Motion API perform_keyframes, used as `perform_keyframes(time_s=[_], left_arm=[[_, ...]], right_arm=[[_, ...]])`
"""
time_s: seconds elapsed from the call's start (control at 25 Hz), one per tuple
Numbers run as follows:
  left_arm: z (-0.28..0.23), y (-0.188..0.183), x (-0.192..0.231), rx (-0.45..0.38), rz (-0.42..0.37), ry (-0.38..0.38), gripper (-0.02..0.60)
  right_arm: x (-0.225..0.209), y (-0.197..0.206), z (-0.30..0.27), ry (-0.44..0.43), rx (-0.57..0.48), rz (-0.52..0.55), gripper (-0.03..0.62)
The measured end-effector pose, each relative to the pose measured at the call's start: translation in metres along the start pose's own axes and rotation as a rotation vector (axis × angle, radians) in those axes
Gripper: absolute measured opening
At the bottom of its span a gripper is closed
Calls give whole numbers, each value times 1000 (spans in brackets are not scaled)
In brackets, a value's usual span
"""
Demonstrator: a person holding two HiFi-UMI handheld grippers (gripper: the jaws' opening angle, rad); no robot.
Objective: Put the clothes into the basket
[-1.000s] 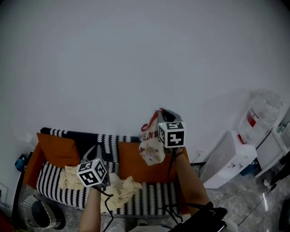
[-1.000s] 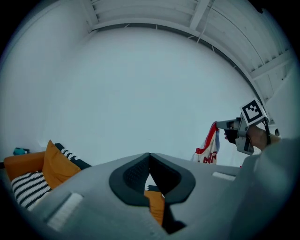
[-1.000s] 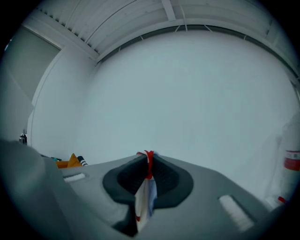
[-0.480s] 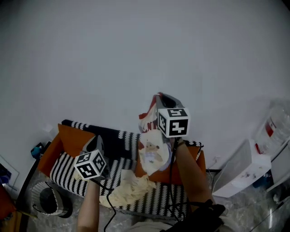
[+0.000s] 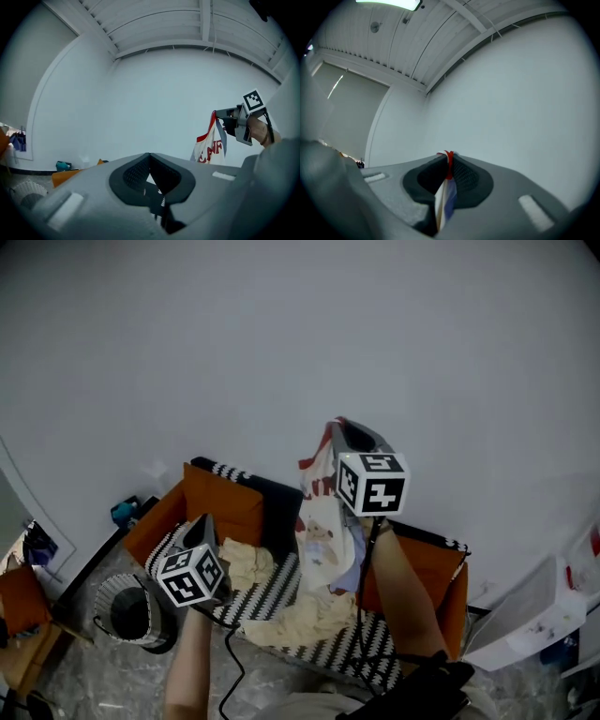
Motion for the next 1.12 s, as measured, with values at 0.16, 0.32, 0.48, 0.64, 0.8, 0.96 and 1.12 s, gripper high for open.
perform_keyframes(time_s=[0.16, 0.32, 0.48, 0.64, 0.8, 0.96, 1.12], left_arm=[[31, -19, 47, -29, -2, -75, -5], [78, -49, 127, -71, 25, -155, -5], [100, -55, 163, -84, 32, -229, -5], [133, -60, 200, -106, 45, -301, -5], [194, -77, 261, -134, 60, -376, -5], [233, -84, 298, -154, 66, -457, -5], [271, -94, 343, -184, 113, -539, -5]], right_arm=[[56, -8, -21, -74, -10, -27, 35], [149, -34, -48, -153, -24, -35, 35], [193, -36, -70, -228, -30, -57, 35], [245, -40, -84, -304, -37, -74, 35], [331, -65, -88, -376, -49, -76, 35], [385, -76, -99, -446, -54, -74, 35], [455, -92, -114, -540, -51, -67, 35]])
Point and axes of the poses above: the fingertips, and each gripper's own axes: z backward along the fingers, x to its left, y out of its underside, the point moved 7 cm from there along z, backward along the fingers, and after that the axes turned 15 degrees about z, right-handed, at the moved point
